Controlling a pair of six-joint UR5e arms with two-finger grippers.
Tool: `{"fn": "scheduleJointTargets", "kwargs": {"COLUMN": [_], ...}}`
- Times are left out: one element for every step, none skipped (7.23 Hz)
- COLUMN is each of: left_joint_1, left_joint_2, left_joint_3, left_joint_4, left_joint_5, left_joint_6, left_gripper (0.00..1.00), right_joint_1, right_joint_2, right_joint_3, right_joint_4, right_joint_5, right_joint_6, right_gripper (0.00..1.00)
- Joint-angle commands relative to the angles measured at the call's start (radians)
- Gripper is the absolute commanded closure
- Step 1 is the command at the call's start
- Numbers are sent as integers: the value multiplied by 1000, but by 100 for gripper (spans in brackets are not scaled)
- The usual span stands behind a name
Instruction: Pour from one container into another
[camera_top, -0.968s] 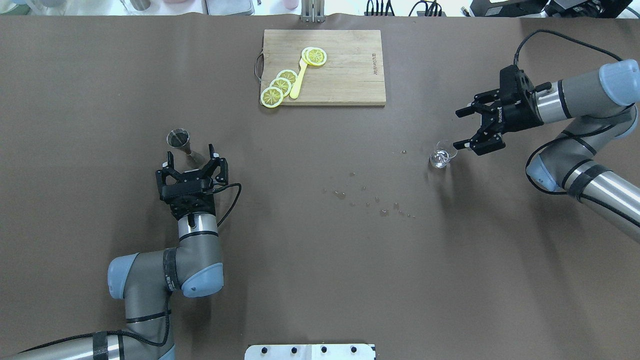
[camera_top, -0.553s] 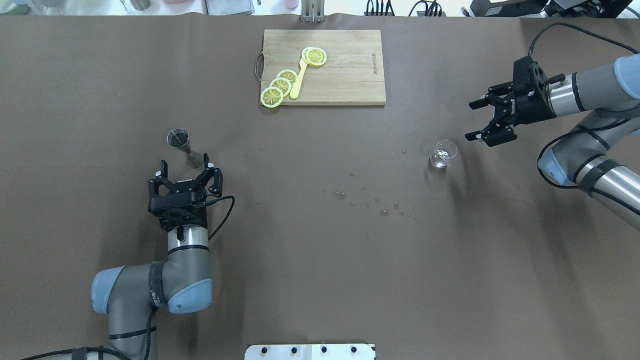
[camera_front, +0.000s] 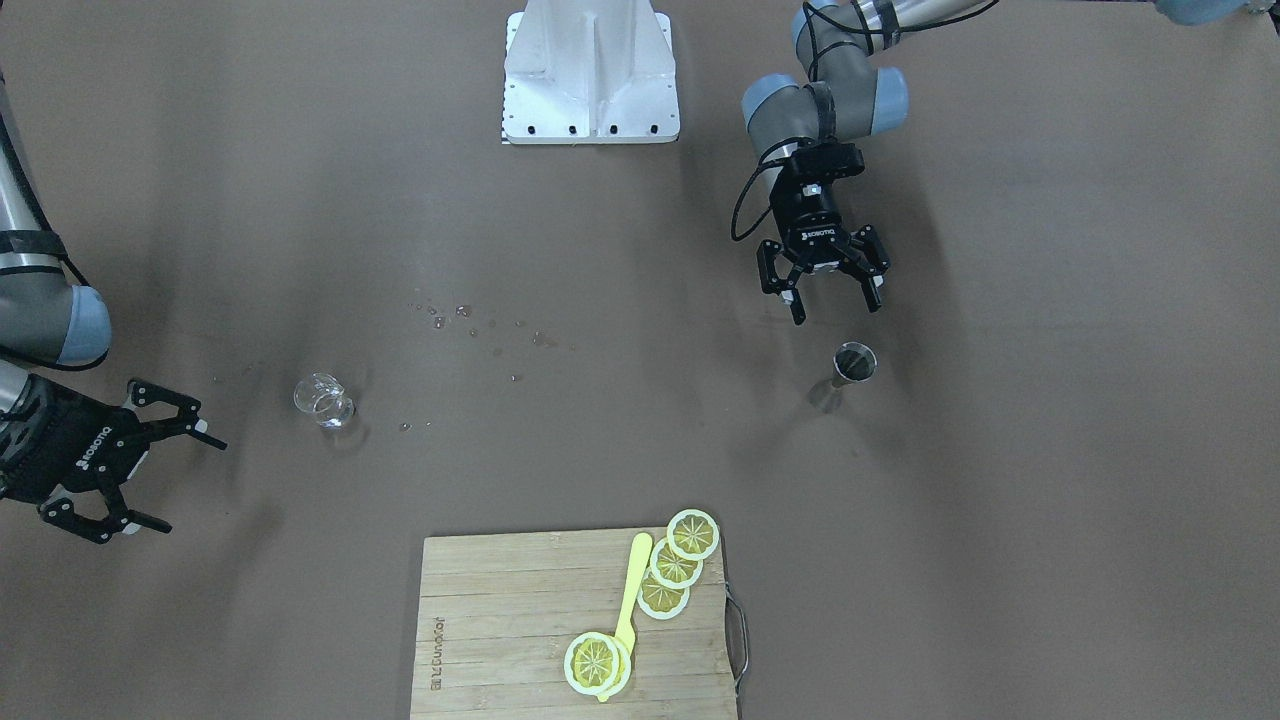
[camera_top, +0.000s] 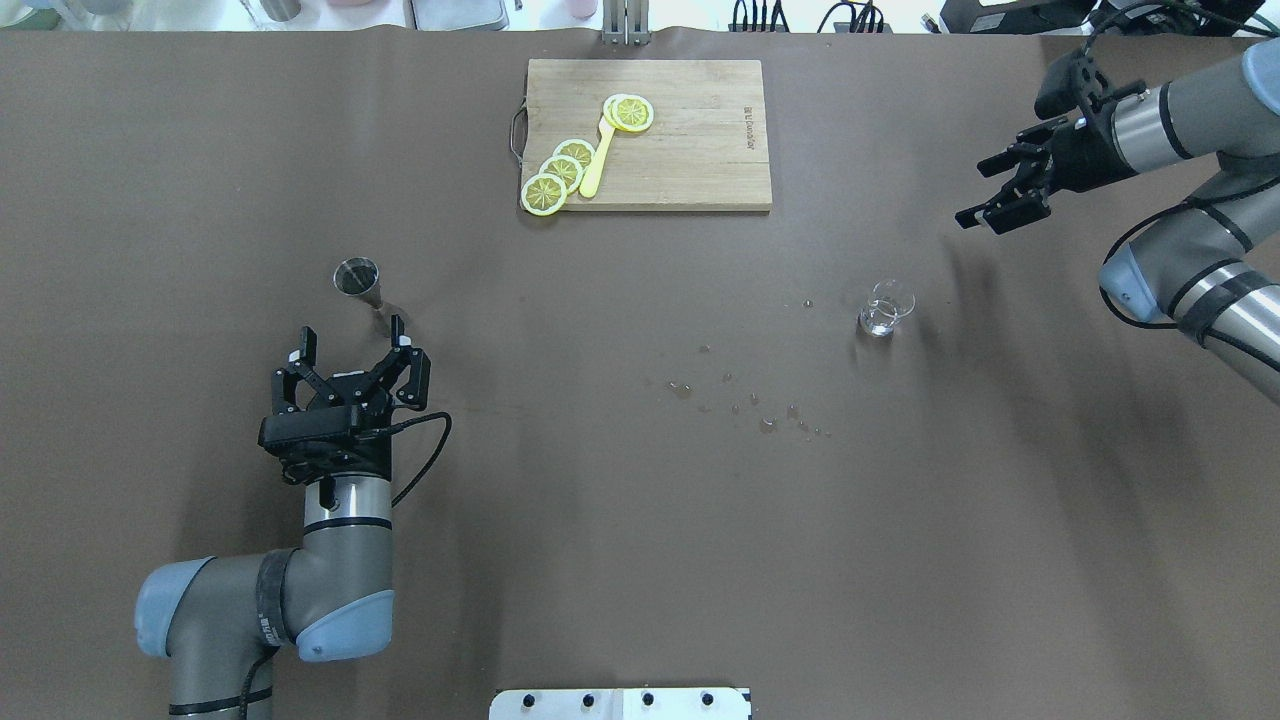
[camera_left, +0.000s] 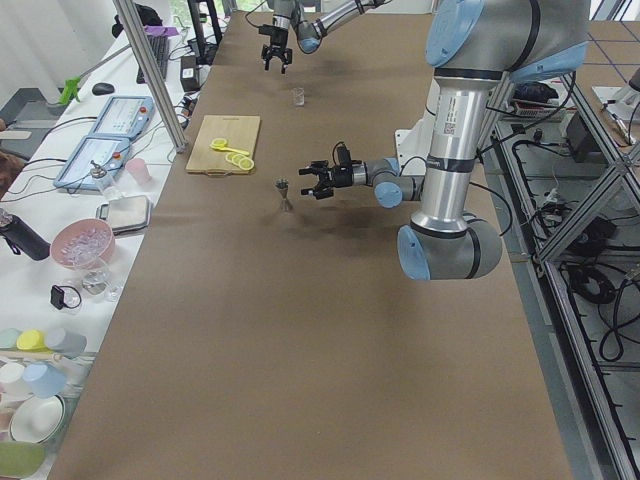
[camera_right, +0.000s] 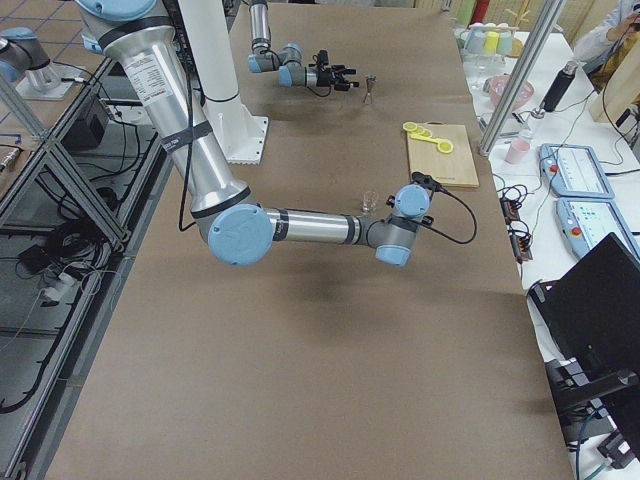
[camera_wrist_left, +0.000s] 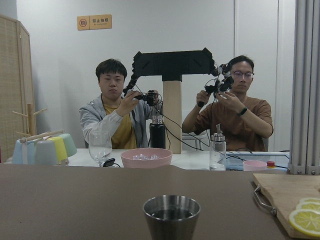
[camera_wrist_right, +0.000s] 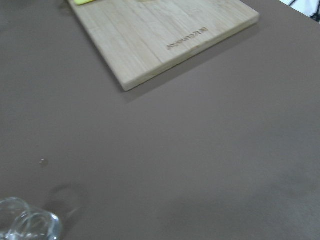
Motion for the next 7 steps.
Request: {"fn": "scheduleJointTargets", "kwargs": {"left_joint_1": [10, 9, 3, -26, -43, -57, -92], "left_joint_2": [73, 93, 93, 95, 93, 90, 86], "left_joint_3": [-114, -189, -249, -313, -351, -378, -418], "left_joint_4": [0, 0, -2, -2, -10, -13, -16], "left_joint_5": [22, 5, -39, -134, -206, -292, -384], "left_joint_6": [3, 31, 114, 190, 259, 267, 313], "left_gripper": [1, 1, 1, 1, 1, 1, 1], "right_joint_1": [55, 67, 116, 168, 208, 241, 258], "right_joint_2": [38, 46, 49, 49, 47, 28, -18], "right_joint_3": [3, 3, 8, 35, 93, 133, 140], "right_joint_4": [-363, -509, -666, -840, -1041, -1131, -1129], "right_joint_5": [-28, -90, -121, -114, -119, -150, -212], "right_joint_6": [-3, -3, -3, -6, -4, -1, -4], "right_gripper": [0, 0, 0, 0, 0, 0, 0]}}
